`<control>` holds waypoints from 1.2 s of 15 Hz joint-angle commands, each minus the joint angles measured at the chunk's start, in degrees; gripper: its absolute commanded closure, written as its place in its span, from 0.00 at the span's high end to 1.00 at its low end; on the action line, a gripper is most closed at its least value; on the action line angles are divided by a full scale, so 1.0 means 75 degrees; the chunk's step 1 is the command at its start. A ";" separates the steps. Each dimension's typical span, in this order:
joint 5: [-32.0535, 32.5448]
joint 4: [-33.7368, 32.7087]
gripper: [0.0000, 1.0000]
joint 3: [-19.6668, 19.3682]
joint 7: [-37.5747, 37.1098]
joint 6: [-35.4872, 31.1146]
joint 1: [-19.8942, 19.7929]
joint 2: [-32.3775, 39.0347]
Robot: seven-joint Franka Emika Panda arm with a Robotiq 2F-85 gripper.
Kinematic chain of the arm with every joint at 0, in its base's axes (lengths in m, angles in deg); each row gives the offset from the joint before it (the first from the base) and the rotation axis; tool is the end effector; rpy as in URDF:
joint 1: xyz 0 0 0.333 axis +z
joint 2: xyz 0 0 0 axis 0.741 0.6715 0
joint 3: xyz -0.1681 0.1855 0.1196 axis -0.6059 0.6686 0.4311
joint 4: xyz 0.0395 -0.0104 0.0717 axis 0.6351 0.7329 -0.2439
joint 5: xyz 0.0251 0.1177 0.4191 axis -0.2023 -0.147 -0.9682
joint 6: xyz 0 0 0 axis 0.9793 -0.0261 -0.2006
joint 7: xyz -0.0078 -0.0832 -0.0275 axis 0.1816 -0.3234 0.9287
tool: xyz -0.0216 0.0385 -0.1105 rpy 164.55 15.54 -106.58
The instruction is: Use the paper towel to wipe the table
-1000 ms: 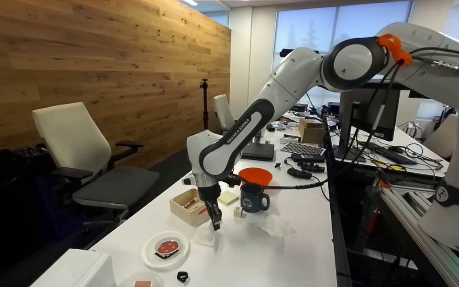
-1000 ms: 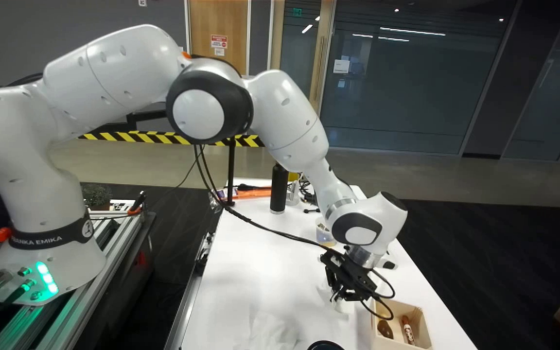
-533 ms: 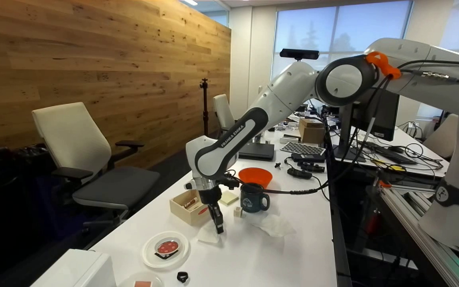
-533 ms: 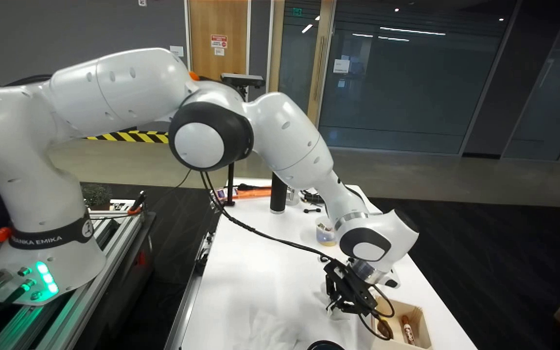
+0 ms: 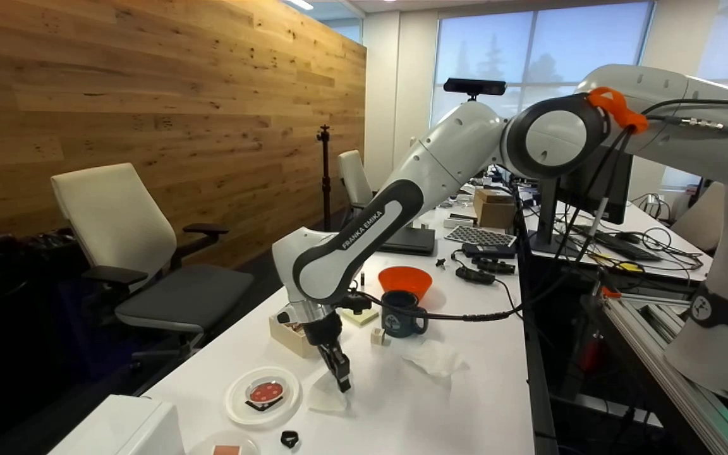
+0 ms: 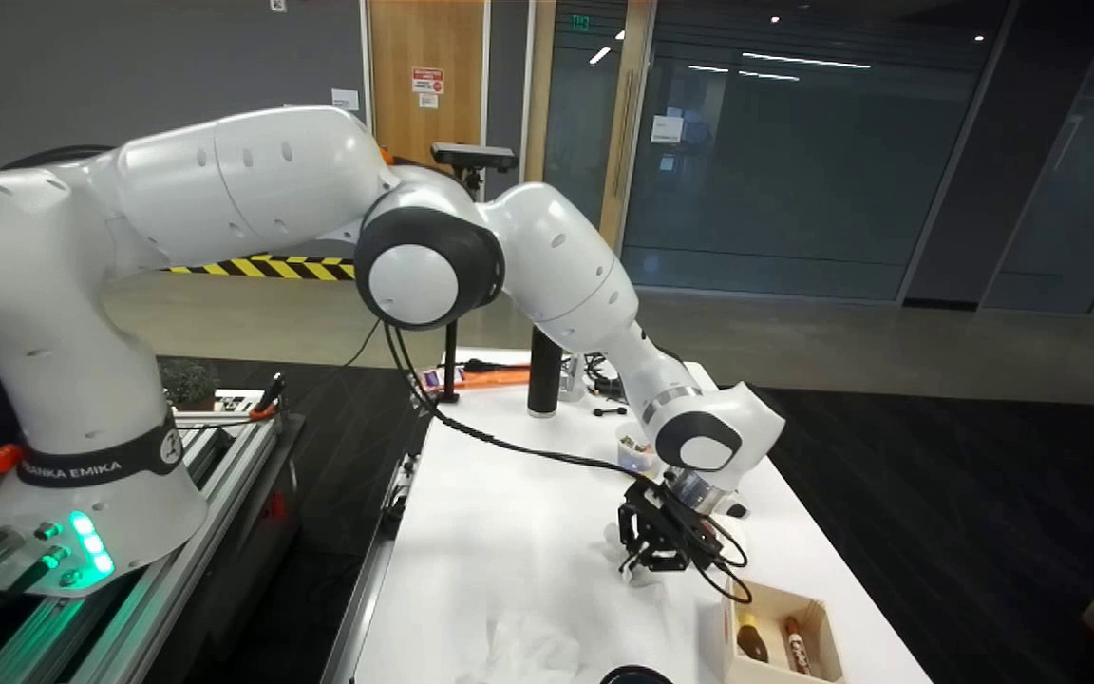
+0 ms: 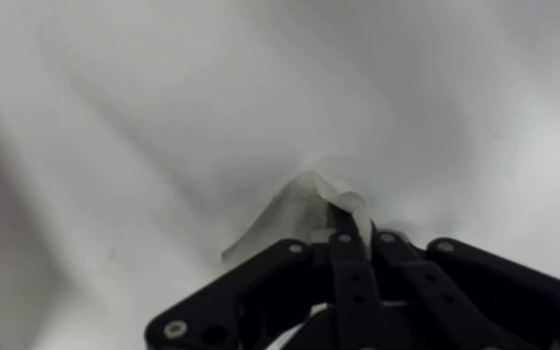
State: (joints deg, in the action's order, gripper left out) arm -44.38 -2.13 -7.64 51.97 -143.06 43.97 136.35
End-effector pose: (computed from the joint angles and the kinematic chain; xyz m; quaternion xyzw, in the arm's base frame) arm 0.6854 0.0297 -0.0514 -0.9122 -0.3681 0.1545 0.0926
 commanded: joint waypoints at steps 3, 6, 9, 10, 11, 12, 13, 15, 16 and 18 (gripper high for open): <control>0.0447 -0.0279 0.00 -0.0017 0.0608 0.0189 0.0866 0.0311; 0.0173 -0.0724 0.00 -0.0110 0.0429 0.0490 0.0652 0.0523; -0.0069 -0.1069 0.00 -0.0261 0.0222 0.0775 0.0181 0.0698; -0.0150 -0.1191 0.00 -0.0320 0.0143 0.0869 -0.0014 0.0771; -0.0243 -0.1311 0.00 -0.0342 0.0076 0.0967 -0.0198 0.0840; -0.0354 -0.1427 0.00 -0.0355 0.0020 0.1071 -0.0395 0.0898; -0.0465 -0.1537 0.00 -0.0364 -0.0040 0.1152 -0.0571 0.0961; -0.0508 -0.1762 0.00 -0.0380 -0.0046 0.1281 -0.0670 0.1037; -0.0392 -0.1840 0.00 -0.0408 -0.0023 0.1306 -0.0555 0.1066; 0.0059 -0.1744 0.00 -0.0467 0.0210 0.1241 -0.0045 0.0993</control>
State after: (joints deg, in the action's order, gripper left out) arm -46.77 -11.86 -10.17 53.32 -134.14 38.61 141.13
